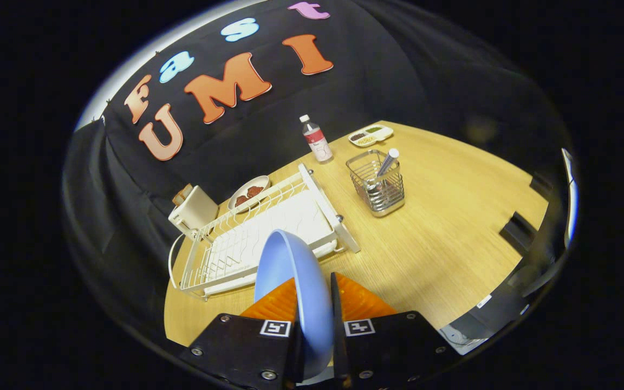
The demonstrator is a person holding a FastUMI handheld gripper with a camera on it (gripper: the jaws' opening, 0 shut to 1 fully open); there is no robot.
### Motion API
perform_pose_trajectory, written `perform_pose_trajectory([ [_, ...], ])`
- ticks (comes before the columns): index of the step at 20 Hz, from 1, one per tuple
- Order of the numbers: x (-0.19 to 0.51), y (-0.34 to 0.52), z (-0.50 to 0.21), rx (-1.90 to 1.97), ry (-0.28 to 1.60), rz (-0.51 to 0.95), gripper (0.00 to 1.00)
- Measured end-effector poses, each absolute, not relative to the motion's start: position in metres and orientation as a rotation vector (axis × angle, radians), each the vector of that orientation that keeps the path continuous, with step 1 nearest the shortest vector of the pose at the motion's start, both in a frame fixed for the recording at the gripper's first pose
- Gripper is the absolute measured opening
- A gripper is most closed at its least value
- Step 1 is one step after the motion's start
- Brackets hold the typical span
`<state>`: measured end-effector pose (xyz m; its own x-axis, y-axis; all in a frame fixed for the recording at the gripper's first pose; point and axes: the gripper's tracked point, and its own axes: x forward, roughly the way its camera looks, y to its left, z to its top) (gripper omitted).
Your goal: Take the plate from the dish rack, then take the spoon from the basket and place it into the plate.
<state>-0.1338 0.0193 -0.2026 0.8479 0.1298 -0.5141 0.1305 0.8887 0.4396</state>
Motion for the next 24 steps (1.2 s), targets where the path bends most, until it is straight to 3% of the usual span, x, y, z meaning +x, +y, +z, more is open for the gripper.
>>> perform_pose_trajectory([
  [5, -0.134, 0.035, -0.238, 0.635, 0.619, 0.053, 0.21],
  [14, -0.139, 0.013, -0.282, 0.672, 0.715, -0.025, 0.26],
  [16, -0.140, 0.001, -0.276, 0.651, 0.716, -0.034, 0.41],
  [19, -0.137, -0.023, -0.266, 0.603, 0.701, -0.067, 0.84],
  [21, -0.134, -0.040, -0.260, 0.535, 0.690, -0.091, 0.97],
  [24, -0.126, -0.067, -0.240, 0.413, 0.654, -0.124, 0.99],
])
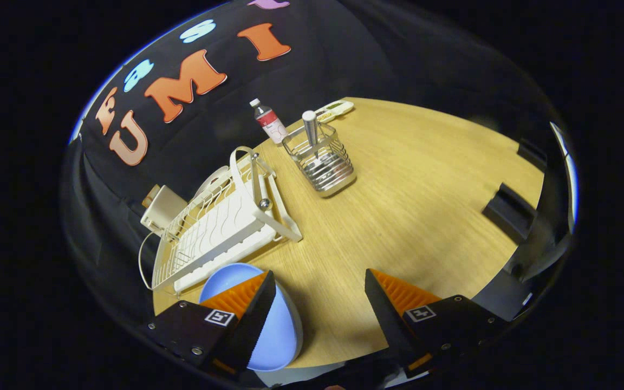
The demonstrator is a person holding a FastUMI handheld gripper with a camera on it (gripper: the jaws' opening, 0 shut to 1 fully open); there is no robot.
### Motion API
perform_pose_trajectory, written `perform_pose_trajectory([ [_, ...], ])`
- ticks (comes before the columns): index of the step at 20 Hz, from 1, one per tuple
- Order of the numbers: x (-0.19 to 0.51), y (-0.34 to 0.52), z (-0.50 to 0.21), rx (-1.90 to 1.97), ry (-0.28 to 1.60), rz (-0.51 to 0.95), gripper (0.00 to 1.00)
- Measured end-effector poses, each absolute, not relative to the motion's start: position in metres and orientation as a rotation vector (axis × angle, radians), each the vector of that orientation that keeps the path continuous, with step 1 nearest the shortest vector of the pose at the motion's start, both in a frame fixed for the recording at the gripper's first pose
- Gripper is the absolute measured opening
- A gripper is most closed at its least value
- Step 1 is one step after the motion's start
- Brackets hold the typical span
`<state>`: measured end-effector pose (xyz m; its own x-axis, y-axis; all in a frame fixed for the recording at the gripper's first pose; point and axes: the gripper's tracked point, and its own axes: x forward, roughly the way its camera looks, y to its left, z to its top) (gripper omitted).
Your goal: Take the plate from the dish rack, then take the spoon from the basket and place it into the plate.
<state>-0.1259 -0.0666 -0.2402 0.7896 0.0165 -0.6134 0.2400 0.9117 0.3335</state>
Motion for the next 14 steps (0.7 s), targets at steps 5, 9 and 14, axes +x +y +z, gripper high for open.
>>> perform_pose_trajectory([
  [5, -0.102, -0.098, -0.198, 0.247, 0.580, -0.148, 0.98],
  [9, -0.080, -0.113, -0.166, 0.143, 0.503, -0.144, 0.98],
  [14, -0.054, -0.123, -0.143, 0.097, 0.450, -0.114, 0.99],
])
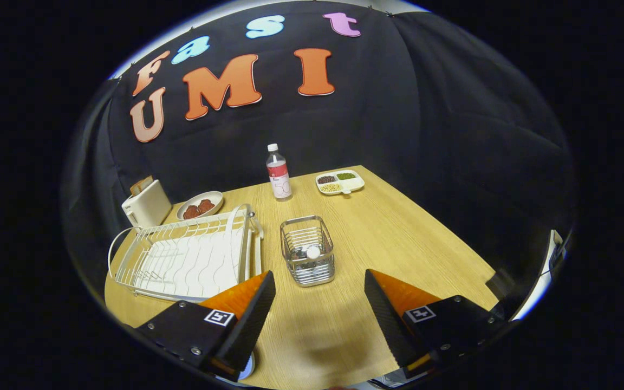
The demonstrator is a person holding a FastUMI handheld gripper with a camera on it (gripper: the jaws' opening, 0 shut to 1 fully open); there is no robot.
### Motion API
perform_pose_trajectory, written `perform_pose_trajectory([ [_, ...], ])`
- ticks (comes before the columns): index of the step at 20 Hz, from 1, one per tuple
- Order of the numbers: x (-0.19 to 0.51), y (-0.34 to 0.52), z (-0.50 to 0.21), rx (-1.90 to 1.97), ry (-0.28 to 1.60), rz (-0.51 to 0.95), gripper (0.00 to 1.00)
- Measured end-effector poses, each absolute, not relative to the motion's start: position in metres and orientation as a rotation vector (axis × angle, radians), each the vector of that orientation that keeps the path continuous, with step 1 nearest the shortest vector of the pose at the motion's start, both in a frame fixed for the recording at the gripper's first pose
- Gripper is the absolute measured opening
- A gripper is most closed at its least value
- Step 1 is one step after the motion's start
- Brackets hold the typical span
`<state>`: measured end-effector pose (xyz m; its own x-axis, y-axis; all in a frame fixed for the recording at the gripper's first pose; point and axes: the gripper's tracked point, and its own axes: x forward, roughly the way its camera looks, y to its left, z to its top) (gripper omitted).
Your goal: Take the plate from the dish rack, then take the spoon from the basket and place it into the plate.
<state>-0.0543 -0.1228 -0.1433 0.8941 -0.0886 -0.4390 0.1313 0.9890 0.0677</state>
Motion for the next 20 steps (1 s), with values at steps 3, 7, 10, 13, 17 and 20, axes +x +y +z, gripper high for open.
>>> perform_pose_trajectory([
  [3, -0.039, -0.129, -0.138, 0.094, 0.424, -0.094, 0.99],
  [7, -0.017, -0.138, -0.128, 0.076, 0.374, -0.068, 0.99],
  [10, -0.003, -0.133, -0.134, 0.050, 0.373, -0.022, 0.97],
  [13, 0.008, -0.128, -0.146, -0.018, 0.391, 0.015, 0.83],
  [17, 0.013, -0.114, -0.161, -0.065, 0.406, 0.064, 0.57],
  [20, 0.015, -0.116, -0.176, -0.100, 0.436, 0.052, 0.34],
])
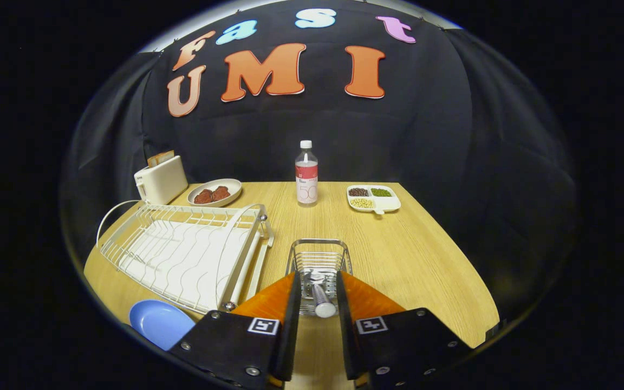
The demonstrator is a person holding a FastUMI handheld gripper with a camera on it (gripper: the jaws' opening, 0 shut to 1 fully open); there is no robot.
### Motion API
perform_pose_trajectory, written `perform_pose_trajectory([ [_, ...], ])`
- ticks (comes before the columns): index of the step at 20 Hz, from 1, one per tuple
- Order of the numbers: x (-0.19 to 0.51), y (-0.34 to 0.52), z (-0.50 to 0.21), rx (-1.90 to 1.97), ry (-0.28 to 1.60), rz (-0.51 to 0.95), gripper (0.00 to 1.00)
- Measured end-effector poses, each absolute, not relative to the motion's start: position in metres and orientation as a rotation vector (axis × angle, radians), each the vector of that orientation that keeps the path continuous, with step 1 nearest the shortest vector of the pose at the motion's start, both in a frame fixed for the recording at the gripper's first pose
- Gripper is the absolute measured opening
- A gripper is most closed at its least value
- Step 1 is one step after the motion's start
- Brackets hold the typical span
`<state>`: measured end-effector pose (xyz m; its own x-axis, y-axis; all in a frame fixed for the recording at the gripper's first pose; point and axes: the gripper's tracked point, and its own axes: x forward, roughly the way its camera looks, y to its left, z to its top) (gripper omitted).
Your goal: Take the plate from the dish rack, then take the spoon from the basket and place it into the plate.
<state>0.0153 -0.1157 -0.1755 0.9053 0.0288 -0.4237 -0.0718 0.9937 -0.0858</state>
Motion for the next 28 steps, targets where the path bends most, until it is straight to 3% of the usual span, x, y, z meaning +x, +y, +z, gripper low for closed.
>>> perform_pose_trajectory([
  [3, 0.016, -0.110, -0.174, -0.089, 0.430, 0.070, 0.12],
  [5, 0.015, -0.110, -0.173, -0.073, 0.436, 0.074, 0.07],
  [19, -0.023, -0.111, -0.114, -0.087, 0.347, -0.002, 0.07],
  [28, -0.084, -0.083, -0.078, -0.082, 0.288, -0.047, 0.07],
])
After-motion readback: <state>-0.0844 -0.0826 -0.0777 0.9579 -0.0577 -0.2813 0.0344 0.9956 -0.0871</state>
